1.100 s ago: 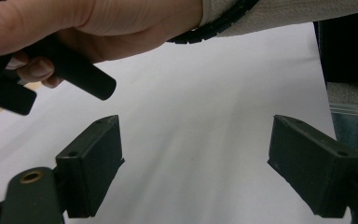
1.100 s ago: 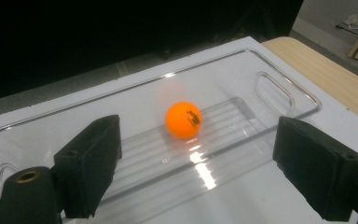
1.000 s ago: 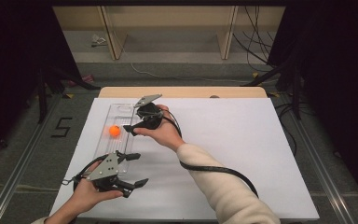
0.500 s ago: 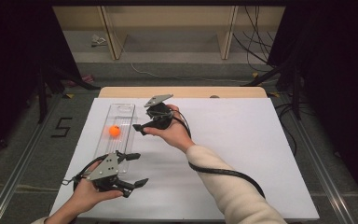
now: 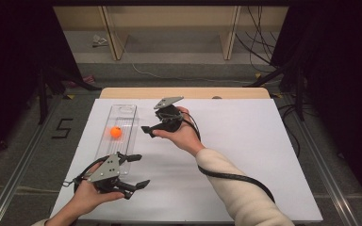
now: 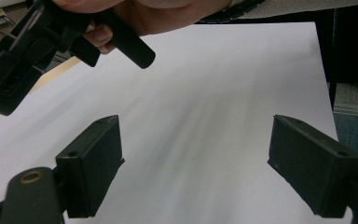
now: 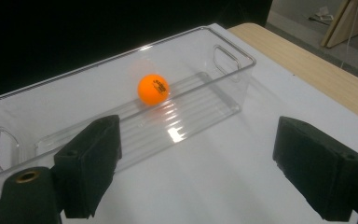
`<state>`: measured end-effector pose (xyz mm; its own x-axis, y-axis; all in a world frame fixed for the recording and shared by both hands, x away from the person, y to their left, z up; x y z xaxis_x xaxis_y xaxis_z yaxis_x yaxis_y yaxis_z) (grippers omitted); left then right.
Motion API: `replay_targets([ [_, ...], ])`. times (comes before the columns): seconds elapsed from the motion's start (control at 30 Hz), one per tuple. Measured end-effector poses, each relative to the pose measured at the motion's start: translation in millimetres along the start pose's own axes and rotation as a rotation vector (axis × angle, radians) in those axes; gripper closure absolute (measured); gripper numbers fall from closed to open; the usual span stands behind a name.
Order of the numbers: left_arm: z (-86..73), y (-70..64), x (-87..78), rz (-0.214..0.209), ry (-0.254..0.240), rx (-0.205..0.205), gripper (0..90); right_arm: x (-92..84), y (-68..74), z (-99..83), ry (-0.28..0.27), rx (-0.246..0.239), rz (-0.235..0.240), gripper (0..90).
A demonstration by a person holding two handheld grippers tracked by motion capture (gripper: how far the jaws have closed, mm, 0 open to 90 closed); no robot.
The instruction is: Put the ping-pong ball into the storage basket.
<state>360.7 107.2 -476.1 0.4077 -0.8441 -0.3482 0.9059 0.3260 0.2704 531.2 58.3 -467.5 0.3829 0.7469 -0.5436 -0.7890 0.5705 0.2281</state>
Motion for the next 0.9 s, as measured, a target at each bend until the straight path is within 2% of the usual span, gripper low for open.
replay_targets([
  [0.9, -0.7, 0.3, 0.0, 0.002, 0.005, -0.003, 17.0, -32.5, -12.8, -21.2, -0.018, 0.024, -0.021, 16.3],
])
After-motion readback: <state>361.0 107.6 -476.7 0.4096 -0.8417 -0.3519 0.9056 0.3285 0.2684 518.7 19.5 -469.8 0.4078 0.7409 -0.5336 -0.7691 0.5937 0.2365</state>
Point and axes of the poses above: each handheld gripper's, and its own axes: x roughly forward along the jaws, z roughly out of its top, y roughly to its left, the point moved 10 cm from there along x, roughly forward along the jaws, and after that the axes turned 11 degrees about x, right-handed, at the moved point
